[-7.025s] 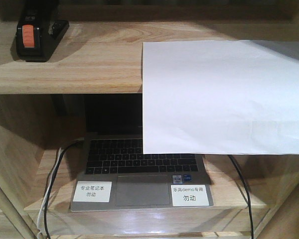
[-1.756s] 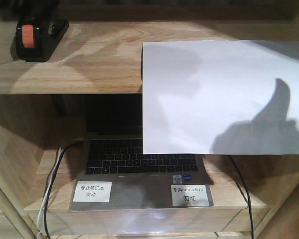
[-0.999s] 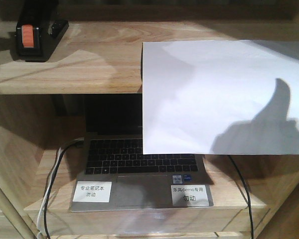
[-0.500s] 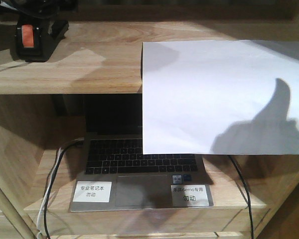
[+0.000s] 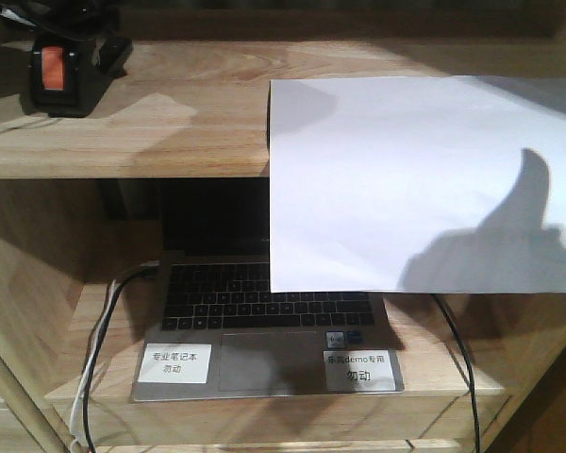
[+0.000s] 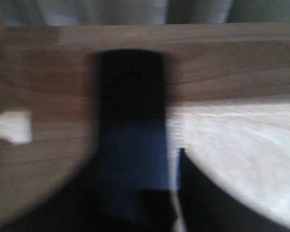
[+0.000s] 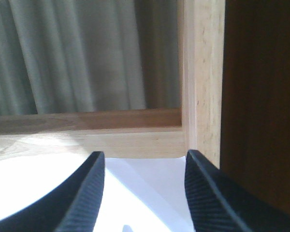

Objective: Grab stapler and paper to desk for stapling

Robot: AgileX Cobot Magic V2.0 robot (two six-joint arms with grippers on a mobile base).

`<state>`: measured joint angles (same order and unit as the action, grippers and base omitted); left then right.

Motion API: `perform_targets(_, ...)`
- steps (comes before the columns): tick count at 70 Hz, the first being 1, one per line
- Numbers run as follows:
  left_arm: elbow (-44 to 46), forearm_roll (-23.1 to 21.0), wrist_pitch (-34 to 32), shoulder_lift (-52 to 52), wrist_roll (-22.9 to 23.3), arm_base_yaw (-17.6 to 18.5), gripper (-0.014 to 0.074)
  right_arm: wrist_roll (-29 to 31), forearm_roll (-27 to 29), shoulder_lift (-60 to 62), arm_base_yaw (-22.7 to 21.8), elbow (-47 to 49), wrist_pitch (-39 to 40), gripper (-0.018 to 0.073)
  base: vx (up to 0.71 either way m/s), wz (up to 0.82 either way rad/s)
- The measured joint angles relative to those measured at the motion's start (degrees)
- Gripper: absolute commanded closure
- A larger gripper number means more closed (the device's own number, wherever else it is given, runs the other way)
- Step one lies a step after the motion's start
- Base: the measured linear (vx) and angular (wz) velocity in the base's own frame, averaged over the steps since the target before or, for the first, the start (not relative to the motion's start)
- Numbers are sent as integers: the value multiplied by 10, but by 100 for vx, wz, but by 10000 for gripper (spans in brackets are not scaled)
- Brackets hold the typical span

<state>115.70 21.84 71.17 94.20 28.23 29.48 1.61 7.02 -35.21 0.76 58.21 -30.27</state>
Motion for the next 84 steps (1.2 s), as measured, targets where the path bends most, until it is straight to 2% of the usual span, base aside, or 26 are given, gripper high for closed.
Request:
perform_targets(21,0,-1,0,-1,0,-1,605,0,0,0,0,0,0,203,0,0)
perform_targets(33,-3,-17,8,-25,-5,-1,605,0,0,0,0,0,0,203,0,0)
perform_targets(48,-77,-57,-46,-109,-42,-1,604,0,0,0,0,0,0,203,0,0)
perform_targets(62,-233,-127,-154,-212,-108,-1,604,0,0,0,0,0,0,203,0,0)
perform_targets(76,-373,-187,-251,-334,-211,-1,604,0,0,0,0,0,0,203,0,0)
perform_targets(84,-437,-231,-273,-395,-272,-1,604,0,0,0,0,0,0,203,0,0)
